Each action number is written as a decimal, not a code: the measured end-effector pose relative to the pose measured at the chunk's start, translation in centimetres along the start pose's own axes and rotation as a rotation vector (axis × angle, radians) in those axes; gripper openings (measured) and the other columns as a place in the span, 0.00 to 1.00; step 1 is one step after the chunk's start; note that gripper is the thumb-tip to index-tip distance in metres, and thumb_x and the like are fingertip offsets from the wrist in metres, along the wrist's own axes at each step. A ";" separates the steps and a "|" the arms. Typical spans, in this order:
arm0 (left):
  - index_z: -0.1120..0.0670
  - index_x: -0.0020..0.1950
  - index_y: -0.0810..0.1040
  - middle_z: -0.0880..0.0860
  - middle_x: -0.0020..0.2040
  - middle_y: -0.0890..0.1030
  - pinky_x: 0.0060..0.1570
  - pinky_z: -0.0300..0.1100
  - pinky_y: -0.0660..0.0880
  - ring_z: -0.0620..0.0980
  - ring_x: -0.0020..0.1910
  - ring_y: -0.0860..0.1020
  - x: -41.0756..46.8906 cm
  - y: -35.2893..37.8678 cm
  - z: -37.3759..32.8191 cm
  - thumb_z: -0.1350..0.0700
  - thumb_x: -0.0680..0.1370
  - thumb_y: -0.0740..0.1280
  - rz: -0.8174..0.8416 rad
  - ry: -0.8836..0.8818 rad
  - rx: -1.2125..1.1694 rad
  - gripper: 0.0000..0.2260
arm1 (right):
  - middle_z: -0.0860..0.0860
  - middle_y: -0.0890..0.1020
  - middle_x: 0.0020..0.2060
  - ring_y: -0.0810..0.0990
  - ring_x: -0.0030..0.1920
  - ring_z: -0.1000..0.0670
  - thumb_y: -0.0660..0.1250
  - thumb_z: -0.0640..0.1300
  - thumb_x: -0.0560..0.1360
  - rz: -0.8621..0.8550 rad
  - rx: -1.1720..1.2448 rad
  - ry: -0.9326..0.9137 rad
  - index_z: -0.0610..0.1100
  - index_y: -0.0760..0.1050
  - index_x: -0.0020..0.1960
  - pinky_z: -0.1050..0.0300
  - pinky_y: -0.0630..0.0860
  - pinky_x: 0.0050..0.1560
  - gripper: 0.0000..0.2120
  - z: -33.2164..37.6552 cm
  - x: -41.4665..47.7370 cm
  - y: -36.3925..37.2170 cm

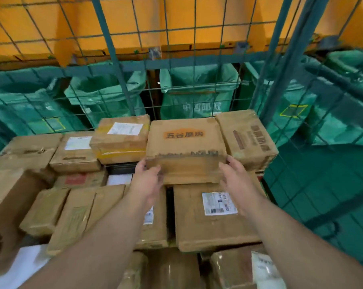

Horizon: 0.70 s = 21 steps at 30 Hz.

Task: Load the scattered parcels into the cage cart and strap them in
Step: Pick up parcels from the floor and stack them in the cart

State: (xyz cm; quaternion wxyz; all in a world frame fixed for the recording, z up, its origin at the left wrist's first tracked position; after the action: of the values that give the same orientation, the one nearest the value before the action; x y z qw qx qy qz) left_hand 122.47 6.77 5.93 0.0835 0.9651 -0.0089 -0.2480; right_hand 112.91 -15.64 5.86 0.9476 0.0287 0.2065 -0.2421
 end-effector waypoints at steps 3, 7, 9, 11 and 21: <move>0.49 0.75 0.68 0.53 0.62 0.82 0.50 0.39 0.78 0.50 0.55 0.83 2.0 3.0 0.7 0.60 0.85 0.63 0.031 -0.003 0.014 0.19 | 0.57 0.73 0.66 0.76 0.60 0.53 0.65 0.59 0.78 0.023 -0.132 0.015 0.61 0.68 0.74 0.53 0.74 0.57 0.25 -0.3 1.2 -1.0; 0.50 0.70 0.70 0.52 0.58 0.81 0.47 0.39 0.76 0.45 0.49 0.79 4.6 6.7 0.7 0.63 0.83 0.63 0.029 0.021 0.075 0.17 | 0.58 0.76 0.62 0.76 0.60 0.52 0.63 0.56 0.82 0.054 -0.153 0.050 0.59 0.70 0.70 0.50 0.73 0.66 0.16 -1.9 0.9 -2.4; 0.55 0.75 0.68 0.59 0.67 0.78 0.49 0.44 0.76 0.51 0.52 0.80 6.4 7.6 0.3 0.62 0.79 0.68 0.039 0.031 0.114 0.25 | 0.58 0.77 0.59 0.78 0.58 0.52 0.62 0.58 0.82 0.071 -0.197 0.092 0.58 0.69 0.70 0.48 0.74 0.65 0.18 -2.9 0.4 -3.3; 0.52 0.83 0.55 0.58 0.75 0.71 0.62 0.48 0.76 0.56 0.64 0.76 7.8 8.2 0.3 0.59 0.75 0.71 0.033 -0.031 0.118 0.39 | 0.59 0.78 0.53 0.79 0.55 0.55 0.61 0.58 0.83 0.073 -0.216 0.107 0.58 0.69 0.70 0.50 0.75 0.63 0.17 -3.7 0.1 -4.3; 0.50 0.77 0.67 0.55 0.70 0.76 0.68 0.58 0.73 0.58 0.66 0.76 4.9 5.6 2.3 0.41 0.70 0.72 -0.033 -0.077 0.748 0.37 | 0.59 0.82 0.56 0.80 0.58 0.56 0.64 0.53 0.82 0.081 -0.161 0.147 0.57 0.74 0.68 0.50 0.76 0.65 0.15 -6.4 -3.7 -6.3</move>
State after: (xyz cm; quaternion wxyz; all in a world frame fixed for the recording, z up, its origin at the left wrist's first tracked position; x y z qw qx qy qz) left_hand 125.77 0.65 2.55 -0.2792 0.9190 -0.0863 -0.2648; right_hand 104.59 -18.54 1.82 0.9381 -0.0215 0.2929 -0.1836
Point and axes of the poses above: each hand's wrist, its own x-axis towards the middle knuckle, its own y-axis out of the palm, z = x × y, the point moved 3 cm from there along x, towards the middle knuckle
